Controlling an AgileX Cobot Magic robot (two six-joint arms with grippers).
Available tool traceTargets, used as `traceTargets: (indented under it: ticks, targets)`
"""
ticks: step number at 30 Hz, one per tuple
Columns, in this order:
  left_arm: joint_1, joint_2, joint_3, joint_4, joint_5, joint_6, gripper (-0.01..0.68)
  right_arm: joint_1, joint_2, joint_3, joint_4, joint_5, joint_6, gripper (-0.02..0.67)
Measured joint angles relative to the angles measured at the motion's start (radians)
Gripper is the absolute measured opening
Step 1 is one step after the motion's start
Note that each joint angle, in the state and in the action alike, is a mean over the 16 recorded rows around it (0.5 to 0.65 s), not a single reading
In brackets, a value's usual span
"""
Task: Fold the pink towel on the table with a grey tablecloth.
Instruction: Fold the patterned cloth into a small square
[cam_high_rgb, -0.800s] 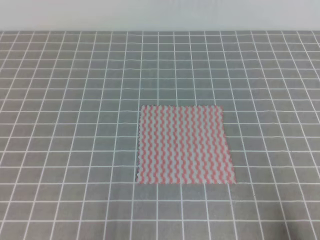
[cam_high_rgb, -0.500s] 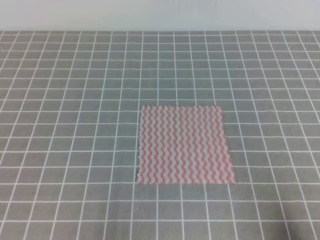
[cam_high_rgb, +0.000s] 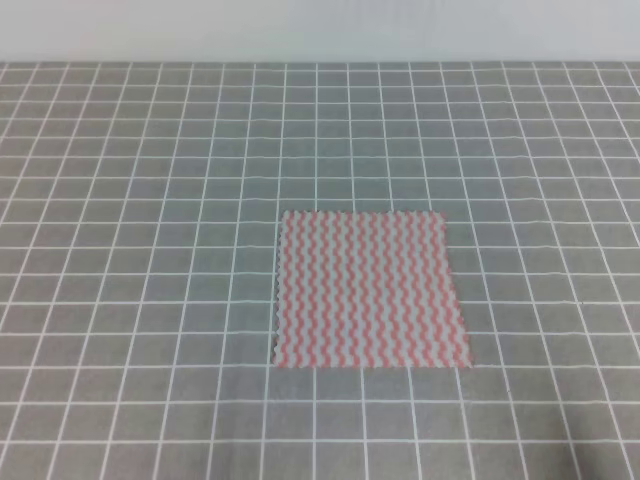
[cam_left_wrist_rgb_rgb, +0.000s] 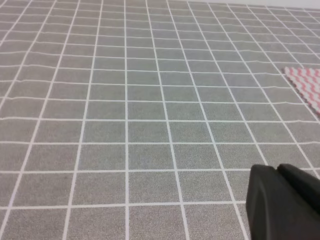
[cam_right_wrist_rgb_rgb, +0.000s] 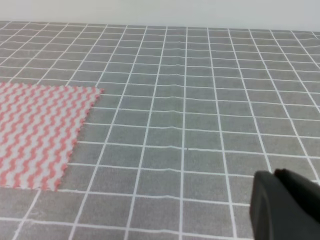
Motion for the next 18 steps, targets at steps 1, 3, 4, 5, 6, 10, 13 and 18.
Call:
traceTargets:
  ticks: [1,3,4,5,6,10,13,18]
  targets:
    - [0.000,0.000,0.000,0.000,0.000,0.000,-0.002,0.000,0.000,0.002,0.000,0.000,0.000,-0.018]
    - [0.000,0.000,0.000,0.000,0.000,0.000,-0.002,0.000,0.000,0.002,-0.001,0.000,0.000,-0.018]
    - [0.000,0.002,-0.001,0.000,0.001,0.000,-0.003,0.000,0.000,0.000,-0.001,0.001,0.000,-0.018]
    - [0.000,0.004,-0.003,0.000,0.002,0.000,-0.003,0.000,0.000,0.000,-0.001,-0.001,0.000,-0.018]
    - [0.000,0.006,-0.004,0.000,0.002,0.000,-0.003,0.000,0.000,-0.002,-0.002,-0.001,0.000,-0.018]
    - [0.000,0.004,-0.003,0.000,0.001,0.000,-0.002,0.000,0.000,-0.005,-0.007,-0.001,0.000,-0.018]
    - [0.000,0.006,-0.004,0.000,0.003,0.000,-0.003,0.000,0.000,-0.003,-0.012,-0.002,0.000,-0.018]
    - [0.000,0.002,0.000,0.000,0.000,0.000,-0.002,0.000,0.000,-0.003,-0.014,-0.005,0.000,-0.018]
